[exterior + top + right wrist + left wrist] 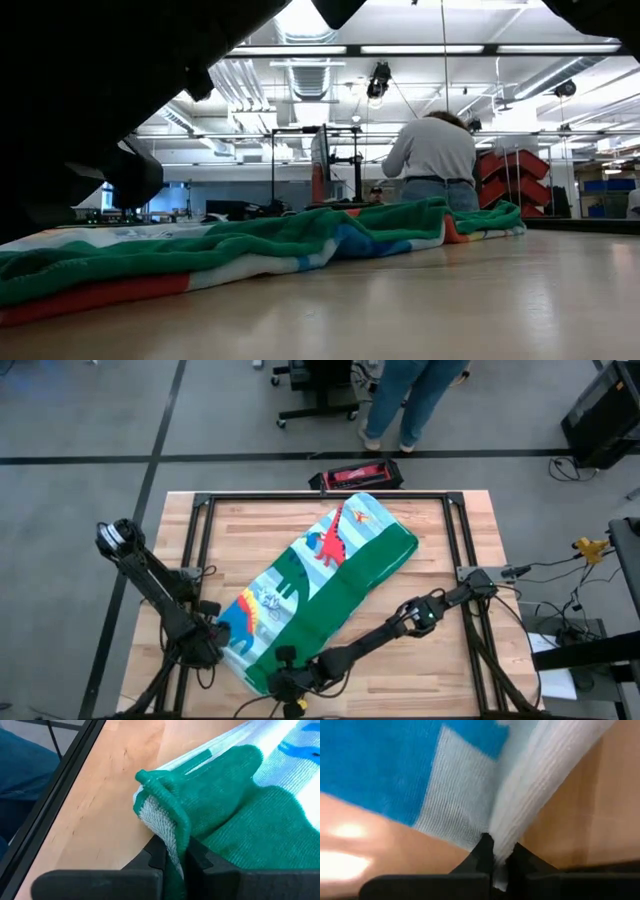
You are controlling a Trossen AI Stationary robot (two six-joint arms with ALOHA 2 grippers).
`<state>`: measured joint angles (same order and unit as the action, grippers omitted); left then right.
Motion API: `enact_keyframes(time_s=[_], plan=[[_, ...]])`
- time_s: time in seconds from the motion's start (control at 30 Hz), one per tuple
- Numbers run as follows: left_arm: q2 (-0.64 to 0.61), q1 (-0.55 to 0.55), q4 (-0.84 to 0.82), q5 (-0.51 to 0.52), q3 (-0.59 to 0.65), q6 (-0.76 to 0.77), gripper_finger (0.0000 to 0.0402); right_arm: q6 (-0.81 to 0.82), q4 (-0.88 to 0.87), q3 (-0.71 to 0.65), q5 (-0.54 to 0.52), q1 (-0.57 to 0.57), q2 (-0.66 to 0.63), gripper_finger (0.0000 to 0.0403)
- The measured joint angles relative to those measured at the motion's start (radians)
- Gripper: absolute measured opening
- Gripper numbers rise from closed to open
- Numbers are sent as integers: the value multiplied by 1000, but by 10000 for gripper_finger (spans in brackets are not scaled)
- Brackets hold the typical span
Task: Roll towel
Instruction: Roll the multi-color dinosaur print towel
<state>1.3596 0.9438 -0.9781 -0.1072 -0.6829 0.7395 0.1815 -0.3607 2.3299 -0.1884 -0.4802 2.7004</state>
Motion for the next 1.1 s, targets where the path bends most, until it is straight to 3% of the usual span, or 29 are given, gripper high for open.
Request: enact_keyframes(time_s=[0.33,0.53,0.73,1.1], plan=[[-1,-9,-157,22,-149,-30,0,146,44,0,45,-3,-4,9],[-2,-38,-165,8,-143,-93,0,176,151,1,149,-2,-8,9],[-2,-98,-157,-53,-143,-196,0,240,154,1,156,-2,-8,9],[-3,-204,-161,18,-183,-349,0,291,137,1,146,-8,-11,9]])
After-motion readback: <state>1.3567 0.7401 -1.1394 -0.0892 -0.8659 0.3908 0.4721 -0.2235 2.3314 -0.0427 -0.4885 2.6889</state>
